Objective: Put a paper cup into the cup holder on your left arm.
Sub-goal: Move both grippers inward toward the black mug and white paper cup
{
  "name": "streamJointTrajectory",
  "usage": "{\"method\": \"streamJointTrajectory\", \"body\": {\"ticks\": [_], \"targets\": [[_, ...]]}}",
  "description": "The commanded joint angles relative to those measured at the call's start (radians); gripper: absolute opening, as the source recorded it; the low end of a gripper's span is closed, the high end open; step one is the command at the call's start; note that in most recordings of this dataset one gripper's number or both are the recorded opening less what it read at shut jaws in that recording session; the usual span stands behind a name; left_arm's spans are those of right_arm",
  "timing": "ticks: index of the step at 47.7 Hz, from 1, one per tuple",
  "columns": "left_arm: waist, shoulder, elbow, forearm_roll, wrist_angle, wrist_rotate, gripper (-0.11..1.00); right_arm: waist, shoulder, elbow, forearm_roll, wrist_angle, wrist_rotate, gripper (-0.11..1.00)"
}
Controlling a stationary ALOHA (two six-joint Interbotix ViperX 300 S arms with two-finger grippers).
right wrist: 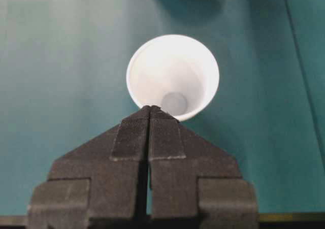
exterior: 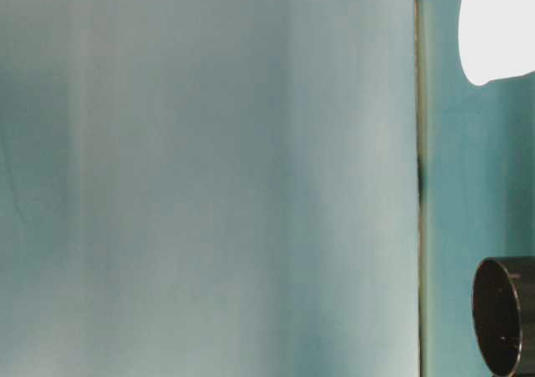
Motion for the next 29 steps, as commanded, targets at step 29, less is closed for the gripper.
{"method": "streamJointTrajectory", "body": {"ticks": [29], "targets": [[0.017, 0.152, -0.021, 0.0, 0.006, -0.008, 0.03, 0.0, 0.003, -0.028, 0.002, 0.061, 0.009, -0.03]]}}
